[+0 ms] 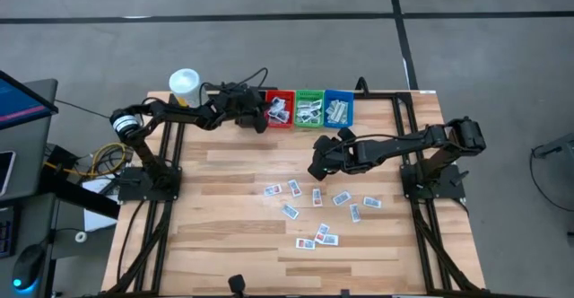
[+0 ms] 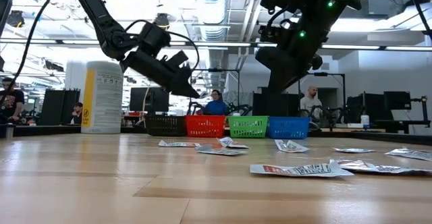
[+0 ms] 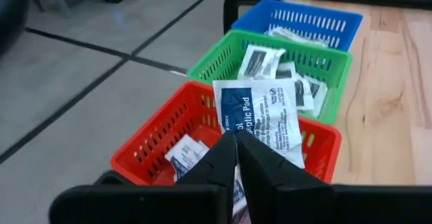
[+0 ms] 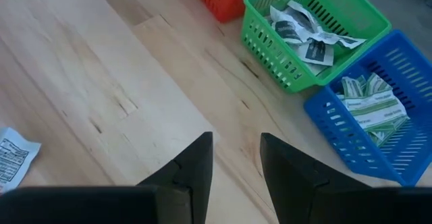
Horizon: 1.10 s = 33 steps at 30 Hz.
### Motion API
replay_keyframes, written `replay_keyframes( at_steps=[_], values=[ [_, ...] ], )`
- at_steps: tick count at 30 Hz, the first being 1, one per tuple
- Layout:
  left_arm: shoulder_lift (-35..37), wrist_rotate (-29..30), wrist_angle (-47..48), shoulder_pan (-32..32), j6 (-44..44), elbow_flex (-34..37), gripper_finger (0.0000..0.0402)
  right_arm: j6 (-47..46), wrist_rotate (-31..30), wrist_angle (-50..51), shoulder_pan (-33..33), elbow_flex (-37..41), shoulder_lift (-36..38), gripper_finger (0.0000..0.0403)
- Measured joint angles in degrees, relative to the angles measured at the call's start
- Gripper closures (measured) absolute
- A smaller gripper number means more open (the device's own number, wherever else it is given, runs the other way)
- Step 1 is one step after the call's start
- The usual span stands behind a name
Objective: Pick & Place First Aid Supplies
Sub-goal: Put the alcohol pad into the red bin, then put the ointment pack into the black bin
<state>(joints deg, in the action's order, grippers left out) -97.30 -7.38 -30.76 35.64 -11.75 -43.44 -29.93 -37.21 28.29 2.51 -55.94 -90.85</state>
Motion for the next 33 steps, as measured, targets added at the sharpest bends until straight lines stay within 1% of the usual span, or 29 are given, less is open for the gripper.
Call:
replay_keyframes(
  at_steps=[5,11,18,23,28,33],
  values=[
    [0.0,0.0,-1.68,0.0,-0.02,0.0,0.0373,-0.05,0.0,-0.04,-0.03,0.0,0.0,0.0285],
    [0.0,0.0,-1.84,0.0,0.0,0.0,0.036,-0.09,1.31,-0.09,-0.03,0.0,0.0,0.0285],
    [0.0,0.0,-1.86,0.0,0.21,0.0,0.0343,-0.09,1.42,-0.24,-0.07,0.0,0.0,0.0285],
    [0.16,0.0,-1.66,-0.13,4.75,0.02,0.034,-0.09,1.42,-0.46,-0.05,0.0,0.0,0.0285],
    [1.71,0.02,-1.36,-1.43,6.45,0.07,0.0345,-0.09,1.86,-0.59,0.23,0.0,0.0,0.0285],
    [5.72,0.0,-0.99,-4.01,6.45,0.11,0.0344,-0.04,3.24,-1.05,1.07,0.0,0.0,0.0285]
  ],
)
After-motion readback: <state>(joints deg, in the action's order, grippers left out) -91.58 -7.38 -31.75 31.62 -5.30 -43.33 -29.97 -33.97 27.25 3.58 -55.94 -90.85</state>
